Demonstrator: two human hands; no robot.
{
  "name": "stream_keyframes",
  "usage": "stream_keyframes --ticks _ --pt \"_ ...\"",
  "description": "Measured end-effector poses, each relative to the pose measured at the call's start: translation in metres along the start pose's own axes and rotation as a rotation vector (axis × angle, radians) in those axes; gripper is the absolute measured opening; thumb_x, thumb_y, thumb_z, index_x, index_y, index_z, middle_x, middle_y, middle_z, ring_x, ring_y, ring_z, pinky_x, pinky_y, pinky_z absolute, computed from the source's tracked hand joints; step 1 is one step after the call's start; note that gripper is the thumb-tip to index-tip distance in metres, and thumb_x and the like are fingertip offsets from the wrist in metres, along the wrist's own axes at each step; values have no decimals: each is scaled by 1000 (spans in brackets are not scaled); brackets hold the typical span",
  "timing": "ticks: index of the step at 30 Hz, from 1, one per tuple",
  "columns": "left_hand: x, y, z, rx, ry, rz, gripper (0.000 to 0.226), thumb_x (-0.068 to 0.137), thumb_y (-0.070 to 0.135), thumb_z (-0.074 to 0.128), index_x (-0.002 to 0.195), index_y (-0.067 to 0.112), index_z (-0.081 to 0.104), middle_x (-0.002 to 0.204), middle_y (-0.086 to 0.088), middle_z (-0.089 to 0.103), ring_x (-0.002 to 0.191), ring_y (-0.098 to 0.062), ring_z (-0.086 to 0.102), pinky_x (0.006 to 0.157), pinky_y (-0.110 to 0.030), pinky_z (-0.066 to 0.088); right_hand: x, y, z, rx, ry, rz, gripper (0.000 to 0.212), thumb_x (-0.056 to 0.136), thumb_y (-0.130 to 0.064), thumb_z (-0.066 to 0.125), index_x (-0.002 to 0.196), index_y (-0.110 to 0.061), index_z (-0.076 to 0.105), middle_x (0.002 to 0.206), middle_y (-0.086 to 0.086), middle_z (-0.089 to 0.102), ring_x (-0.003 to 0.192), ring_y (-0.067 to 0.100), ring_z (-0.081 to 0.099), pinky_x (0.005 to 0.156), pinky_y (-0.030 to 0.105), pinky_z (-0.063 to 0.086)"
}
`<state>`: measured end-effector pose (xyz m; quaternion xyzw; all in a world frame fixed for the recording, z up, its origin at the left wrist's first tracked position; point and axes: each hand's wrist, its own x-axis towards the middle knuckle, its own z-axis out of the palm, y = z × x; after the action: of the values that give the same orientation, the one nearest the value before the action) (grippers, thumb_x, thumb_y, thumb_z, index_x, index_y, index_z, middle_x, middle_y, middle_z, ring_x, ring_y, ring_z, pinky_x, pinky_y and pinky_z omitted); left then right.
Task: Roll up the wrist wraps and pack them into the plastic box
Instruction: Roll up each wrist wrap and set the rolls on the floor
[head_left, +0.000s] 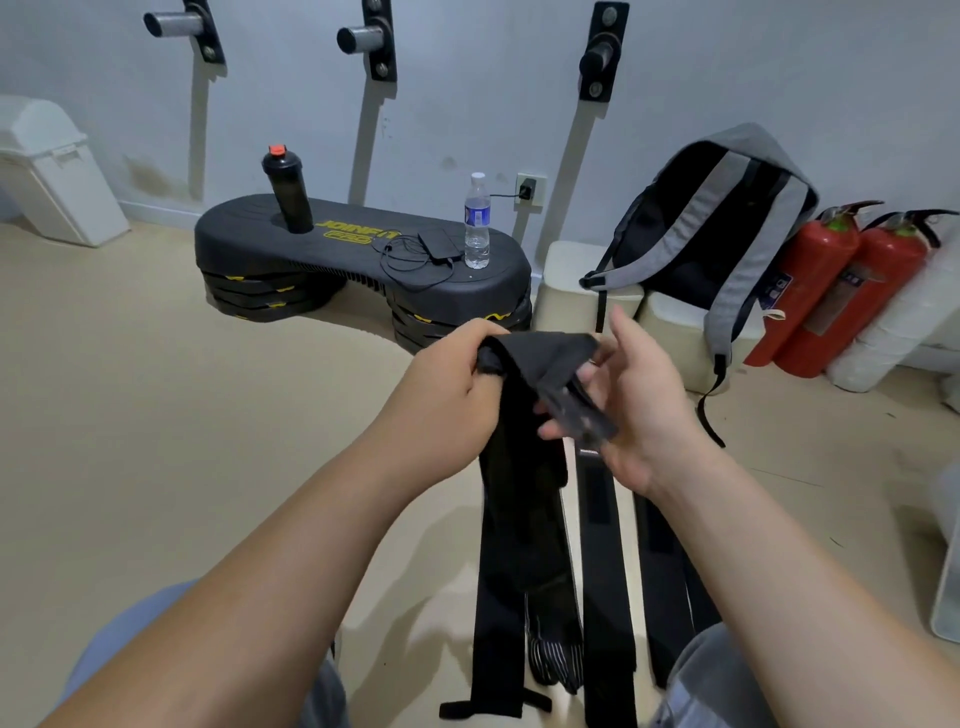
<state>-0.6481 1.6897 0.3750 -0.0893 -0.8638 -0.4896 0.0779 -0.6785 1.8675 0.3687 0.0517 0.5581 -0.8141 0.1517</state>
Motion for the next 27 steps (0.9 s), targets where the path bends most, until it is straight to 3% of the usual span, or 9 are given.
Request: stream_keyframes --ticks 2,4,6,9,12,14,18,22,27 --pt "3 -1 5 -74 15 -148 22 105 8 47 101 20 64 89 2 69 78 -15 57 66 -29 42 4 5 -3 -91 71 -92 26 105 -19 45 104 -6 67 93 13 67 75 23 65 63 36 53" --pt "5 -2 7 -83 33 -240 20 107 12 46 98 17 63 88 -1 66 77 -18 55 63 -31 39 5 12 -3 -258 112 -153 36 95 10 44 108 -9 72 98 10 71 84 20 68 71 32 57" --pt "6 -1 6 -71 49 -256 20 105 10 46 98 18 64 90 0 67 82 -18 58 66 -31 40 3 16 -1 -299 93 -188 44 94 18 50 108 -15 74 103 5 76 93 19 71 75 29 59" --pt "7 -2 1 -79 51 -263 20 104 11 47 104 21 64 99 1 71 97 -19 65 83 -36 52 2 18 -1 -282 -42 -189 33 94 9 66 110 -19 75 109 3 78 99 20 73 84 35 61" --pt "2 -3 2 -103 -3 -275 11 108 27 50 111 21 59 105 -4 72 103 -22 68 97 -48 54 1 22 4 -122 -112 -147 19 101 -10 64 118 -14 72 110 8 80 103 22 76 85 34 63" --pt "-1 -2 5 -35 -73 -274 17 109 31 49 111 15 54 103 -7 69 100 -23 66 94 -47 54 3 30 8 -123 -94 -153 21 106 -12 58 124 -12 67 115 9 80 108 22 76 87 31 62" --pt "-4 0 4 66 -176 -329 25 112 36 43 107 12 47 96 -2 60 86 -16 57 73 -36 45 9 47 11 -335 -65 -158 27 111 -20 52 136 -12 61 127 7 75 122 22 71 101 37 57" --pt "-2 -2 0 -3 -151 -336 28 112 39 41 112 13 53 108 -3 66 101 -18 62 91 -42 52 9 43 13 -357 -52 -169 27 111 -17 51 135 -11 62 125 7 76 118 20 72 102 39 57" --pt "1 -2 -6 -257 -14 -317 9 106 27 60 103 21 66 91 -9 72 84 -25 70 88 -57 62 4 31 10 -271 -77 -156 25 109 -7 52 132 -7 62 123 13 77 117 29 73 95 38 60"
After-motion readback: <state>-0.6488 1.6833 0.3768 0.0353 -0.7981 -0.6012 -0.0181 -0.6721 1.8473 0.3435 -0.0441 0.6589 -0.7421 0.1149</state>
